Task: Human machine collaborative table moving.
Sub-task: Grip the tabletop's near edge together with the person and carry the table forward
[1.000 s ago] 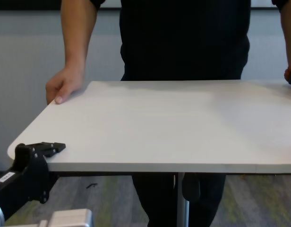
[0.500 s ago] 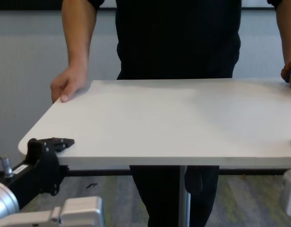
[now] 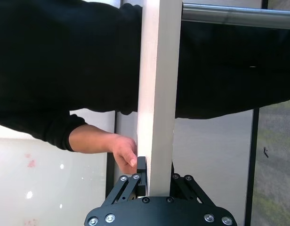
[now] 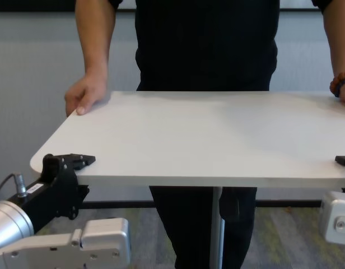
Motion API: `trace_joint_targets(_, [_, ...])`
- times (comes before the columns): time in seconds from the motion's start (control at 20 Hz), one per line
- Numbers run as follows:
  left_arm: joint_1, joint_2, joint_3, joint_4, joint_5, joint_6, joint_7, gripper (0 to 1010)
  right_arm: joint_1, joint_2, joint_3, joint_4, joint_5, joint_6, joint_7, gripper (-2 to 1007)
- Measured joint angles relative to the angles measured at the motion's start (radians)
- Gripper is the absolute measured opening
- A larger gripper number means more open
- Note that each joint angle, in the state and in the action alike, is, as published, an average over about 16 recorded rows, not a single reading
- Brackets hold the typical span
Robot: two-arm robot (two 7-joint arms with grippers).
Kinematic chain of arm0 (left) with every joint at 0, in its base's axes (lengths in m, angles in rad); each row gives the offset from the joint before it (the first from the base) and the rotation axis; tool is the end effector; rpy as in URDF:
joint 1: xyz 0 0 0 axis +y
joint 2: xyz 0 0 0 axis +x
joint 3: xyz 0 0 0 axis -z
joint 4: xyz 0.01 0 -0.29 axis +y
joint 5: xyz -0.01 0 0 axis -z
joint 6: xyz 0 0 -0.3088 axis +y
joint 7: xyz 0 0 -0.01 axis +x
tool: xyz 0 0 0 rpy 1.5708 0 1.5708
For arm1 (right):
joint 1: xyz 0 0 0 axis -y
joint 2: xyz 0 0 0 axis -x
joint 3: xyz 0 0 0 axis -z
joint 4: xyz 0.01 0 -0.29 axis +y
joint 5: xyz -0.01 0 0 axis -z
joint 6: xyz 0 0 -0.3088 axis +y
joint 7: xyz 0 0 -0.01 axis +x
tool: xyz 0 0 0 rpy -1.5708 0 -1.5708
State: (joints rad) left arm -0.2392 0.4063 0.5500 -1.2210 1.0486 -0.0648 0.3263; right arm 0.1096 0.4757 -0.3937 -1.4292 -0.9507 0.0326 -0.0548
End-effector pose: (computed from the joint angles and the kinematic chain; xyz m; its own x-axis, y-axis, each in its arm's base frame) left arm 0.3572 0.0139 -0.3643 0.0004 0.0507 0.9987 -0.9248 0.3800 -0.0189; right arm 0.3374 -0.0477 -0.3287 0.1717 -0.0821 0.9817 0.9601 0.2374 -0.1480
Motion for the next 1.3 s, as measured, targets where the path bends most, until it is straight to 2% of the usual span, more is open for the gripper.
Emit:
trace_joint_targets(0.4, [-0.062, -0.02, 0.025, 0.077, 0.002, -0.007, 0.009, 228, 0.064, -0.026, -0.02, 0.1, 0.015, -0.029, -0.024, 272])
trace_joint_targets(0.8, [-0.123, -0.051, 0.057, 0.167, 0.01, -0.009, 0.032, 229, 0.122, -0.045, -0.04, 0.195, 0.033, -0.054, -0.046, 273])
trace_joint_targets(1.3, [-0.173, -0.08, 0.087, 0.255, 0.012, -0.01, 0.058, 229, 0.18, -0.064, -0.064, 0.295, 0.048, -0.082, -0.071, 273])
